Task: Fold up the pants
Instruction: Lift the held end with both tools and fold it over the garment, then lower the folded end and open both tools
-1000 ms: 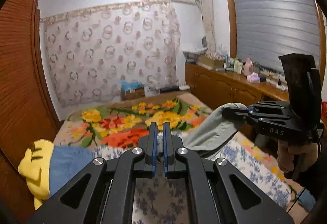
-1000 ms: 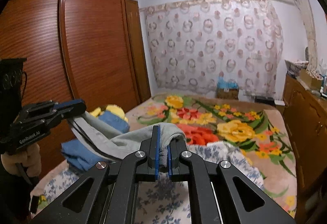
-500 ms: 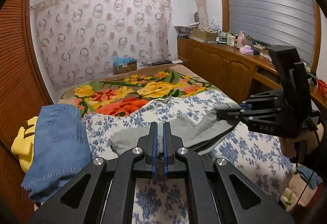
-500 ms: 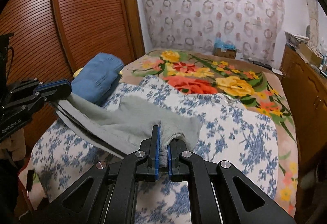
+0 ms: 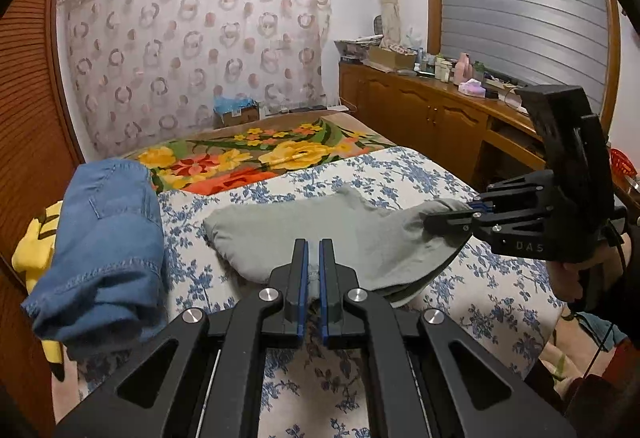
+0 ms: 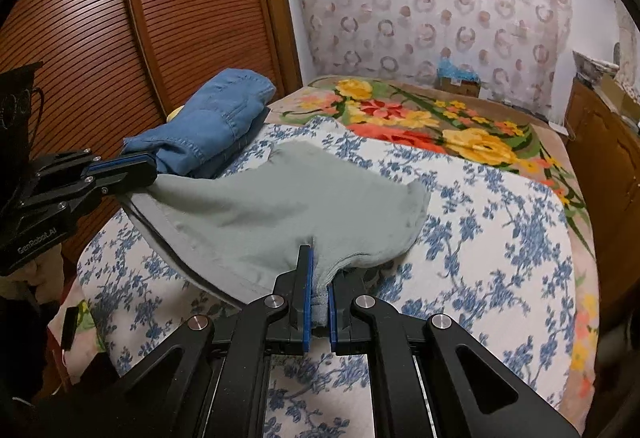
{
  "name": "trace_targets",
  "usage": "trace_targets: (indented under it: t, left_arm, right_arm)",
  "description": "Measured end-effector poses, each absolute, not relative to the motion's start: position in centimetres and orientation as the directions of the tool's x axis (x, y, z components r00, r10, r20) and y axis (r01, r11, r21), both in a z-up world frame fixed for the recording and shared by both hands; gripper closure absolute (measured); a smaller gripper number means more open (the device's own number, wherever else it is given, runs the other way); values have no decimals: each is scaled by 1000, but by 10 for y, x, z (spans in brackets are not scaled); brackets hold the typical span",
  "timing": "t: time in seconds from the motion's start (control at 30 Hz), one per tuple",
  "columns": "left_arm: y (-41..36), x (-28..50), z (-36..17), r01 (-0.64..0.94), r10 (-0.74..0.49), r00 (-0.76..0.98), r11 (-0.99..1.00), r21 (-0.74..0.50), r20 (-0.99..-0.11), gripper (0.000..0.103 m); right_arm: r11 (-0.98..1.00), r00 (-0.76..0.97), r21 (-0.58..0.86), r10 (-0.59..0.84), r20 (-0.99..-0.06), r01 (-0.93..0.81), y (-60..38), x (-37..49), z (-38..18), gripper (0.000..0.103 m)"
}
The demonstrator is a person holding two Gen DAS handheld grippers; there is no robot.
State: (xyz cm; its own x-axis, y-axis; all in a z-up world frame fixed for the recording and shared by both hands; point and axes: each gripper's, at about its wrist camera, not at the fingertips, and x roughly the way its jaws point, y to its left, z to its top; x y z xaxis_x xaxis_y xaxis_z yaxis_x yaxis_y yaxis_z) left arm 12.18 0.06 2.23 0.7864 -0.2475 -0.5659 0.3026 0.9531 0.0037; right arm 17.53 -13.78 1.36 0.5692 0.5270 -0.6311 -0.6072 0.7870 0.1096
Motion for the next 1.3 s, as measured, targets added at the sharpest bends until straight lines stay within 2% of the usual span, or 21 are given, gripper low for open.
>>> trace_targets:
  t: [0.4, 1.3]
  left_arm:
    - [1, 102, -20, 295, -296, 755, 950, -100, -585, 97]
    - [2, 39, -64, 284, -319, 690, 945, -163, -650, 97]
  right_arm:
    - [798, 539, 131, 508, -671, -588, -144, 161, -16, 97]
    - [798, 511, 159, 510, -692, -582, -156, 85, -38, 97]
